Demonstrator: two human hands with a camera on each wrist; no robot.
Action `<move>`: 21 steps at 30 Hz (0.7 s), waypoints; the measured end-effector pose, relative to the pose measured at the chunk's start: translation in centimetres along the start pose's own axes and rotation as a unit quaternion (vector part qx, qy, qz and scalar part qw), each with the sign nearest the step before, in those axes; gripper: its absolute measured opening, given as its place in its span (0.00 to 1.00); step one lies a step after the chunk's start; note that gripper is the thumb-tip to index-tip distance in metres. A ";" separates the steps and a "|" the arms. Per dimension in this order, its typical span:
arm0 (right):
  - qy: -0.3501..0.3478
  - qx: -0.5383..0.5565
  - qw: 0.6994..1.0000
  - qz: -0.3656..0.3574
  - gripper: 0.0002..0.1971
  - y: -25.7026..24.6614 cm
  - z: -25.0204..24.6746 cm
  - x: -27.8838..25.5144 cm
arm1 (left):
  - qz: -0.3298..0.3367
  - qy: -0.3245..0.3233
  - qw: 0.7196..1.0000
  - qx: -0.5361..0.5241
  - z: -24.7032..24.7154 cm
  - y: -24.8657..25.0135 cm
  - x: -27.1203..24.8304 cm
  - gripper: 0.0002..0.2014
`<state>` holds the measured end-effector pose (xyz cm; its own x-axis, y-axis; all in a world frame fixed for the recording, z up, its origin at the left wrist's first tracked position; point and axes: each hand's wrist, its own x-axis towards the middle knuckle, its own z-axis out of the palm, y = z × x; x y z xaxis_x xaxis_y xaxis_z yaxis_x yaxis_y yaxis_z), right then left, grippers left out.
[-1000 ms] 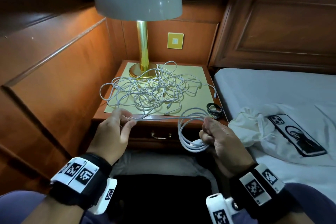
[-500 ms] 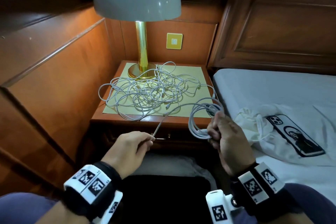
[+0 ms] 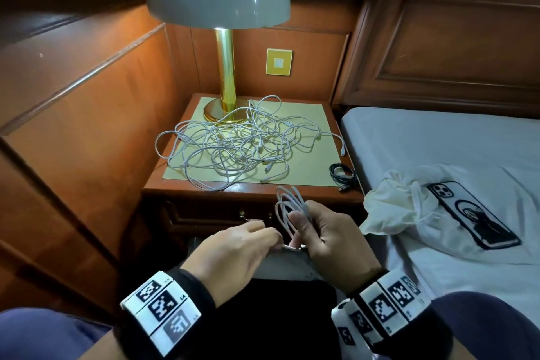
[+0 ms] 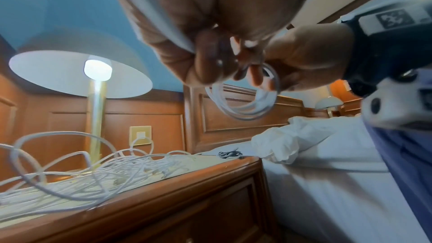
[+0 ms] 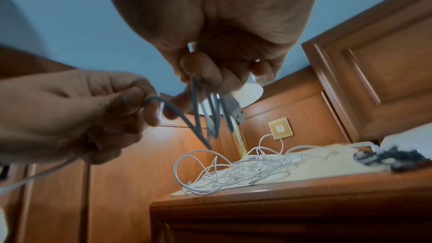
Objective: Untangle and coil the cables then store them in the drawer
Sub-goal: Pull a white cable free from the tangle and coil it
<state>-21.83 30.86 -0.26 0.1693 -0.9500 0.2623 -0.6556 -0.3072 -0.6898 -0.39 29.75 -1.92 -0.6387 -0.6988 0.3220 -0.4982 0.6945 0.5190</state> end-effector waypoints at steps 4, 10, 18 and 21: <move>-0.097 0.064 0.992 0.049 0.17 -0.4 -0.1 0.2 | 0.016 0.042 0.999 -0.025 -0.7 0.2 0.5 0.15; -0.120 0.219 0.962 0.106 0.20 -0.1 -0.1 0.2 | -0.026 0.120 0.992 -0.036 -1.9 -1.3 0.3 0.10; -0.147 0.346 0.918 0.125 0.27 -1.6 -0.5 0.2 | -0.136 0.194 0.955 -0.178 -1.9 -1.3 0.5 0.06; -0.170 0.328 0.923 0.109 0.25 -1.5 -0.4 0.1 | -0.152 0.230 0.959 -0.066 -2.2 -2.1 0.3 0.08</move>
<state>-21.13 31.29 1.11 0.3802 -0.9214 -0.0808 -0.1344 0.0314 -0.9904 1.73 27.73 -1.18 -0.1336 -0.8882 0.4397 -0.5218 0.4402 0.7308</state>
